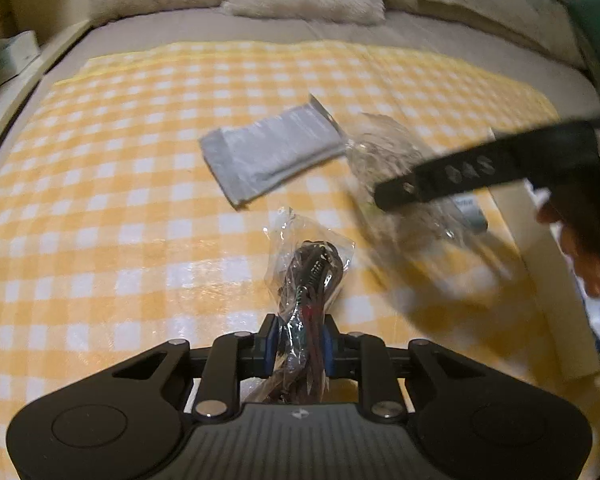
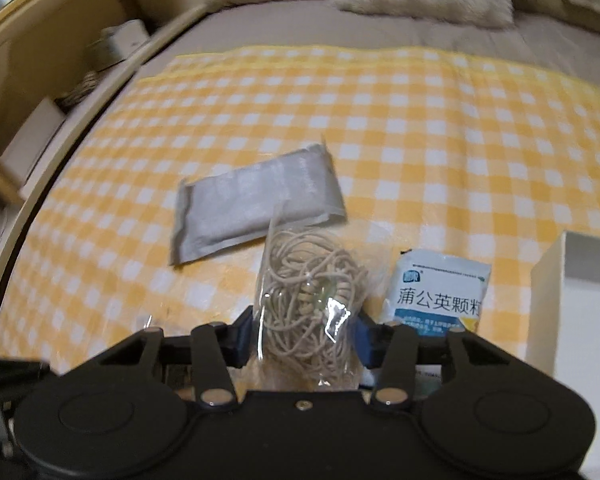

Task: Organize soft objects
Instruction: 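Carry the cable bag with the left tool while the right tool carries the cord bag to the box, then lower both bags into the box and open both tools, then move both tools back toward the remaining packets on the cloth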

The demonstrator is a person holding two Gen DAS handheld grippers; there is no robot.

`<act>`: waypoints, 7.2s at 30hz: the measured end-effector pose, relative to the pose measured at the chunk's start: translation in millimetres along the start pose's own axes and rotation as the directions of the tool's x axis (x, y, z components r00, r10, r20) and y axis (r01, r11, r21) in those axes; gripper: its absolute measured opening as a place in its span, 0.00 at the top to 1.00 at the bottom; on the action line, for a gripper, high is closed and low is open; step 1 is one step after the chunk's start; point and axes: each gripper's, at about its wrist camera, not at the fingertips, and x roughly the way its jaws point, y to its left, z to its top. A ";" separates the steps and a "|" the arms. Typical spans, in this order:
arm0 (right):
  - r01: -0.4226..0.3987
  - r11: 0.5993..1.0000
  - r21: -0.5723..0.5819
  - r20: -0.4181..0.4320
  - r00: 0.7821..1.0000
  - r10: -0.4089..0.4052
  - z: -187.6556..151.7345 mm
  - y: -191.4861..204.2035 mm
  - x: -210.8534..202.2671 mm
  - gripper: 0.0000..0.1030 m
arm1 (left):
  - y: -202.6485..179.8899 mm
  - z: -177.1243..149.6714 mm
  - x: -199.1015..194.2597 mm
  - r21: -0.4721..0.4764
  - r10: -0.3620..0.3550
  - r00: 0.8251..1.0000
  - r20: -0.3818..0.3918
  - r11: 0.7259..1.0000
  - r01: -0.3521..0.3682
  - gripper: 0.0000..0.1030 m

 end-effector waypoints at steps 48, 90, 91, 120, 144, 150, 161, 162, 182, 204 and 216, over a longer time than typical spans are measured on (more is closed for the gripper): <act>0.119 0.993 0.008 0.357 0.927 -0.114 -64.6 -105.9 -243.7 0.52 | -147.0 58.6 -66.6 -0.036 -0.187 0.899 0.396 0.975 0.218 0.77; 0.324 0.936 0.135 0.089 0.937 -0.337 -92.2 -263.7 -210.9 0.52 | -261.6 71.1 111.2 -0.423 -0.431 0.884 0.182 0.777 0.466 0.56; 0.324 0.937 0.128 0.083 0.938 -0.336 -91.9 -263.1 -207.7 0.52 | -262.1 71.9 110.7 -0.406 -0.425 0.887 0.180 0.789 0.460 0.52; 0.277 0.940 0.200 0.075 0.952 -0.296 -101.4 -266.0 -205.1 0.66 | -306.6 67.9 85.7 0.022 -0.357 0.931 0.081 0.934 0.357 0.69; 0.273 0.951 0.146 0.026 0.960 -0.279 -100.9 -266.2 -178.3 0.64 | -293.3 70.8 75.7 0.103 -0.303 0.947 0.107 0.951 0.292 0.76; 0.274 0.947 0.167 0.105 0.950 -0.294 -105.1 -259.4 -210.5 0.60 | -286.6 66.3 45.2 0.105 -0.307 0.939 0.154 0.950 0.294 0.74; 0.306 0.934 0.186 0.207 0.917 -0.342 -124.7 -241.3 -253.6 0.39 | -276.3 50.3 0.6 0.103 -0.294 0.929 0.225 0.955 0.277 0.49; 0.305 0.933 0.190 0.219 0.913 -0.343 -127.0 -239.5 -257.6 0.36 | -275.7 48.5 -2.6 0.102 -0.290 0.929 0.230 0.957 0.273 0.47; 0.339 0.921 0.194 0.318 0.866 -0.386 -159.2 -209.6 -295.5 0.00 | -254.7 21.7 -40.4 0.074 -0.191 0.933 0.304 0.982 0.176 0.00; 0.310 0.941 0.135 0.368 0.866 -0.338 -131.1 -159.3 -266.7 0.00 | -162.4 19.2 -64.0 -0.026 -0.014 0.933 0.359 0.999 0.025 0.00; 0.268 0.963 0.024 0.359 0.897 -0.259 -96.2 -106.3 -223.0 0.00 | -91.6 11.7 -70.8 -0.101 0.101 0.921 0.376 0.993 -0.068 0.00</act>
